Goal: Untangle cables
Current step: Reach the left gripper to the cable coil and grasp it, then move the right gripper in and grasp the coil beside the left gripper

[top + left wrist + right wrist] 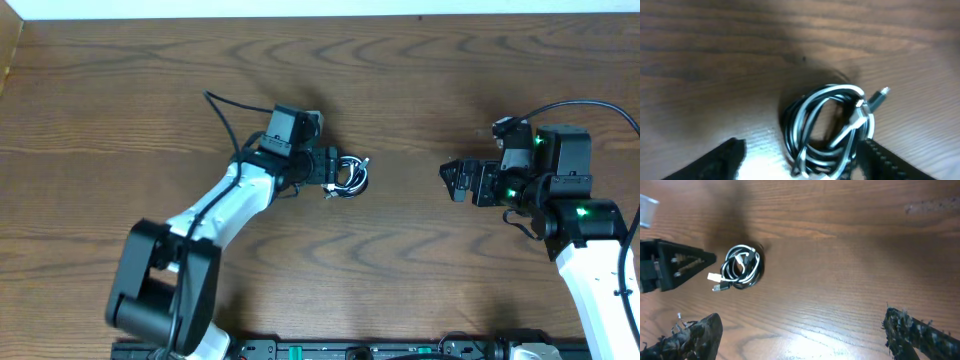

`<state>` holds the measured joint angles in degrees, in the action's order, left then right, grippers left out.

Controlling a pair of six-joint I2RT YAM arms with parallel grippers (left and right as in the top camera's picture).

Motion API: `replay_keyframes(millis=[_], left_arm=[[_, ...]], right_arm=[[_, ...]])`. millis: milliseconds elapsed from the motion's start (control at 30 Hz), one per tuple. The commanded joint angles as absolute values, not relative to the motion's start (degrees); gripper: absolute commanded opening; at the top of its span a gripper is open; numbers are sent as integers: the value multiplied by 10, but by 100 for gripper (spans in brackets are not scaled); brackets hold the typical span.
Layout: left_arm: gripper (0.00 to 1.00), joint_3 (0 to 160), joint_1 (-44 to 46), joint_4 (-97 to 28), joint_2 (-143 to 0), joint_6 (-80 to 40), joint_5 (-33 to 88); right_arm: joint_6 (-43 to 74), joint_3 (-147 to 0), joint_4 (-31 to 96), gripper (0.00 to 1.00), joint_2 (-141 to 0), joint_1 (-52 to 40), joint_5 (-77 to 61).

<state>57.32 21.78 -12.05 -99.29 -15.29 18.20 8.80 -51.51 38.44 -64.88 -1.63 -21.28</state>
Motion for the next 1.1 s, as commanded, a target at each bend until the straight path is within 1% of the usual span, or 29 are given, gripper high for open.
replay_keyframes(millis=[0,67,167,233,300,333,367,400,433,500,533,800,933,1067], left_arm=[[63,587,220,-112,-1017,-149,188],[62,587,222,-110,-1032,-149,188],[65,587,229,-108,-1050,-149,188],[65,587,237,-108,-1062,-149,188],[64,587,247,-108,-1071,-149,188],[62,587,252,-108,-1074,-149,188],[56,587,256,-108,-1077,-149,188],[48,587,260,-108,-1078,-149,188],[37,587,263,-108,-1078,-149,188],[11,587,266,-111,-1077,-150,194],[8,587,267,-113,-1076,-150,206],[8,587,267,-124,-1030,-156,349],[7,587,267,-132,-1017,-194,440],[8,587,268,-164,-1018,-249,456]], right_arm=[[94,-526,387,99,-648,-15,-220],[94,-526,387,99,-648,-15,-220],[94,-526,387,99,-648,-15,-220],[94,-526,387,99,-648,-15,-220],[94,-526,387,99,-648,-15,-220],[94,-526,387,99,-648,-15,-220],[94,-526,388,99,-648,-15,-220],[94,-526,388,99,-648,-15,-220],[94,-526,389,99,-648,-15,-220],[94,-526,390,99,-648,-15,-220],[94,-526,392,99,-648,-15,-220],[94,-524,424,99,-649,-15,-220],[94,-516,435,99,-651,-16,-222],[94,-496,438,99,-661,-17,-253]])
